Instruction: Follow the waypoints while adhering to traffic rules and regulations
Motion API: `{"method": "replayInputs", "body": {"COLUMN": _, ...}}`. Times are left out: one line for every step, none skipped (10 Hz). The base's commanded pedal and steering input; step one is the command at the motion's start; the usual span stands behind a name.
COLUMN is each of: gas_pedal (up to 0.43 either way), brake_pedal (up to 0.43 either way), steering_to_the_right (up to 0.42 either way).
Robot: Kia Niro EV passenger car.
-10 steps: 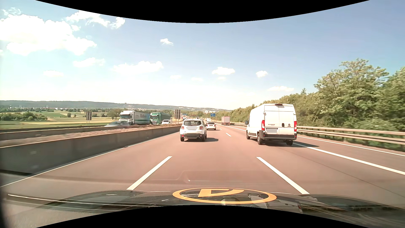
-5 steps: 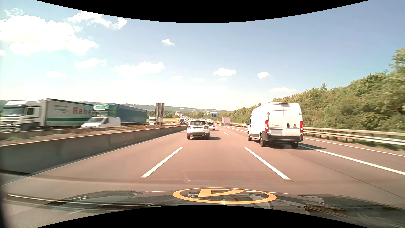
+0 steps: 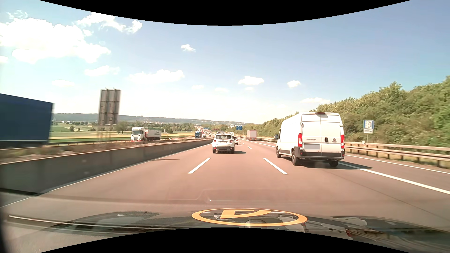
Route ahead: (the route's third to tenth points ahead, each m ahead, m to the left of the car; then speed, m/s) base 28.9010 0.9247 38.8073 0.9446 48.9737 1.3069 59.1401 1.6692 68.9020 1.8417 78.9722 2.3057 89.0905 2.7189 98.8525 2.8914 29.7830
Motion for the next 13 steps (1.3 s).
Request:
{"method": "replayInputs", "body": {"gas_pedal": 0.169, "brake_pedal": 0.0, "steering_to_the_right": -0.002}}
{"method": "replayInputs", "body": {"gas_pedal": 0.177, "brake_pedal": 0.0, "steering_to_the_right": -0.002}}
{"method": "replayInputs", "body": {"gas_pedal": 0.177, "brake_pedal": 0.0, "steering_to_the_right": -0.003}}
{"method": "replayInputs", "body": {"gas_pedal": 0.189, "brake_pedal": 0.0, "steering_to_the_right": -0.003}}
{"method": "replayInputs", "body": {"gas_pedal": 0.189, "brake_pedal": 0.0, "steering_to_the_right": -0.002}}
{"method": "replayInputs", "body": {"gas_pedal": 0.197, "brake_pedal": 0.0, "steering_to_the_right": -0.003}}
{"method": "replayInputs", "body": {"gas_pedal": 0.197, "brake_pedal": 0.0, "steering_to_the_right": -0.003}}
{"method": "replayInputs", "body": {"gas_pedal": 0.197, "brake_pedal": 0.0, "steering_to_the_right": -0.003}}
{"method": "replayInputs", "body": {"gas_pedal": 0.197, "brake_pedal": 0.0, "steering_to_the_right": -0.003}}
{"method": "replayInputs", "body": {"gas_pedal": 0.197, "brake_pedal": 0.0, "steering_to_the_right": -0.003}}
{"method": "replayInputs", "body": {"gas_pedal": 0.197, "brake_pedal": 0.0, "steering_to_the_right": -0.003}}
{"method": "replayInputs", "body": {"gas_pedal": 0.197, "brake_pedal": 0.0, "steering_to_the_right": -0.003}}
{"method": "replayInputs", "body": {"gas_pedal": 0.197, "brake_pedal": 0.0, "steering_to_the_right": -0.003}}
